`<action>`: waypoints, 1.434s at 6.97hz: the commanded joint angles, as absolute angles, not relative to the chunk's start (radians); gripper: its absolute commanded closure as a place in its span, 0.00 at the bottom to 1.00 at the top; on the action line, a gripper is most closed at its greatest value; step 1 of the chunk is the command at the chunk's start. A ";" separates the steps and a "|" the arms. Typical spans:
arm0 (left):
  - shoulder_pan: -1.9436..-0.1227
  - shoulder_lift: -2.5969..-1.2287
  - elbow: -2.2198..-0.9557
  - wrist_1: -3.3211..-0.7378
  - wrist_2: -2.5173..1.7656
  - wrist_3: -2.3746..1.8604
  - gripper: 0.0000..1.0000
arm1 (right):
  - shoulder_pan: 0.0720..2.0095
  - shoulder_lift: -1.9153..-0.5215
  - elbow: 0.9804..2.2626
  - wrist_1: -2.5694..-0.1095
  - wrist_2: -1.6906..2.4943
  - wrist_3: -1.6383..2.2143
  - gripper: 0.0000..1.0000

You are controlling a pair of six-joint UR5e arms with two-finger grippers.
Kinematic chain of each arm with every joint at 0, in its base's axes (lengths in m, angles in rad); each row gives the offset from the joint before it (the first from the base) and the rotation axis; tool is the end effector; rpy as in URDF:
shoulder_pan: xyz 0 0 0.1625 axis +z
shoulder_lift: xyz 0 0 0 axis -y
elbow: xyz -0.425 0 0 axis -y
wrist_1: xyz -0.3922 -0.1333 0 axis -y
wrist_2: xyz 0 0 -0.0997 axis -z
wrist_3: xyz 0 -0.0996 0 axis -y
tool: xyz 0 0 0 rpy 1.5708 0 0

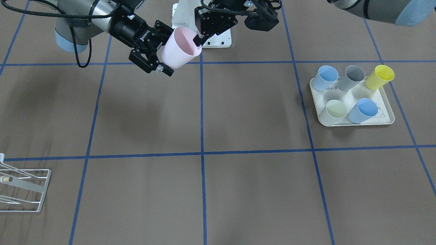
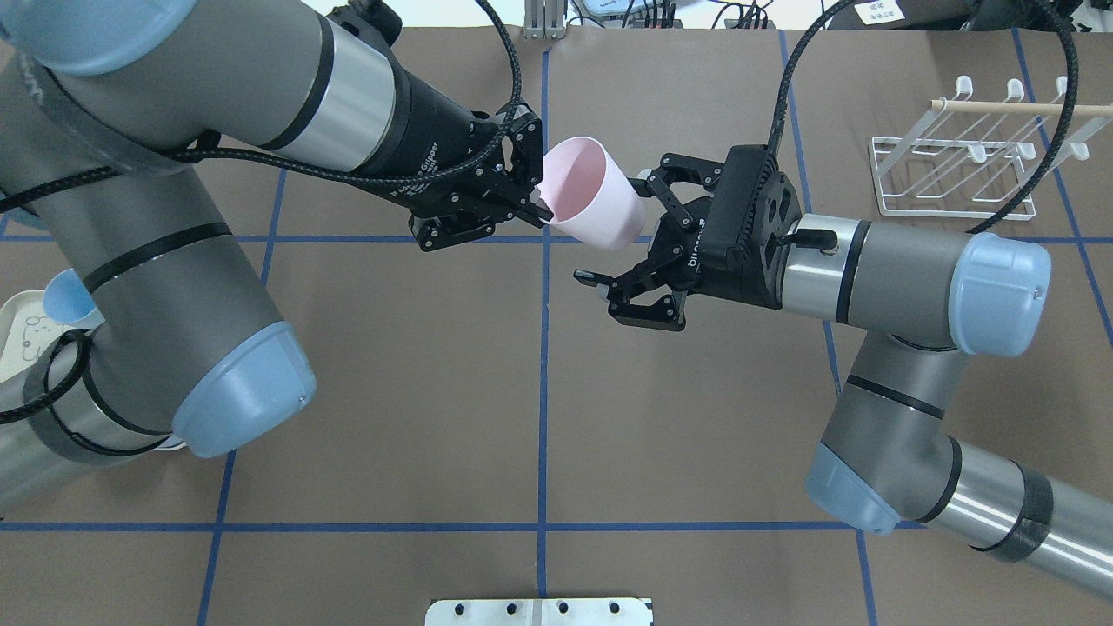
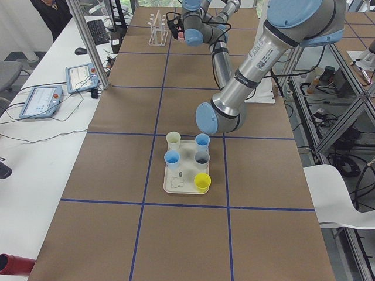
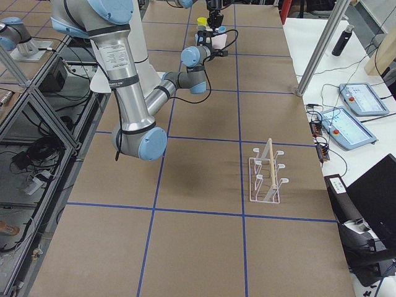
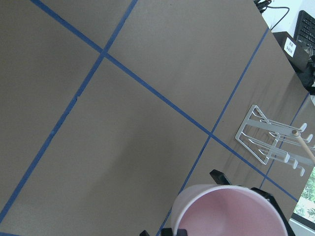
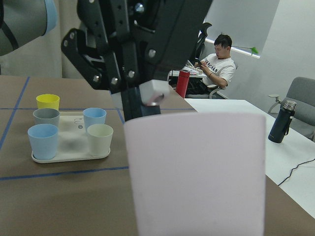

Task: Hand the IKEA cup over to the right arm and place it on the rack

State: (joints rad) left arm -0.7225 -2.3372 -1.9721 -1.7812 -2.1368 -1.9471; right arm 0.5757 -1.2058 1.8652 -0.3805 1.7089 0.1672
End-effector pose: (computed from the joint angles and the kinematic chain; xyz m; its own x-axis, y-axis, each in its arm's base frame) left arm 0.3599 -0.4238 0.0262 0.0736 -0.4784 -0.8751 0.2047 0.8660 -0.4562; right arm -0.3787 -0.3884 0.1962 0.3838 -0.9152 0.1226 -0.2990 0.0025 0.9543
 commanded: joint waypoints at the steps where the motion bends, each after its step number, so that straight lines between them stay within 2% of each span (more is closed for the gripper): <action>1: -0.723 -2.335 -1.968 -1.781 -2.137 -1.947 1.00 | 0.574 -1.207 1.865 -0.380 1.709 0.167 0.04; 2: -0.723 -2.335 -1.967 -1.781 -2.137 -1.947 1.00 | 0.574 -1.207 1.867 -0.380 1.709 0.166 0.12; 3: -0.723 -2.336 -1.967 -1.782 -2.137 -1.947 1.00 | 0.574 -1.210 1.867 -0.380 1.710 0.164 0.32; 4: -0.723 -2.335 -1.967 -1.784 -2.135 -1.947 1.00 | 0.574 -1.212 1.868 -0.380 1.710 0.164 0.45; 5: -0.723 -2.336 -1.968 -1.784 -2.137 -1.947 0.58 | 0.577 -1.216 1.870 -0.380 1.712 0.161 0.51; 6: -0.724 -2.335 -1.968 -1.799 -2.135 -1.934 0.01 | 0.577 -1.224 1.871 -0.380 1.715 0.161 0.51; 7: -0.729 -2.335 -1.970 -1.804 -2.129 -1.915 0.00 | 0.578 -1.230 1.871 -0.382 1.724 0.161 0.51; 8: -0.739 -2.321 -1.983 -1.804 -2.126 -1.881 0.00 | 0.590 -1.242 1.868 -0.396 1.724 0.161 0.56; 10: -0.777 -2.187 -2.043 -1.798 -2.138 -1.768 0.00 | 0.715 -1.292 1.871 -0.557 1.820 0.163 0.68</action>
State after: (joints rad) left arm -0.7539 -2.2667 -2.0072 -1.8015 -2.1303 -1.8438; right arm 0.6347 -1.2697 1.8695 -0.4502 1.7532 0.1614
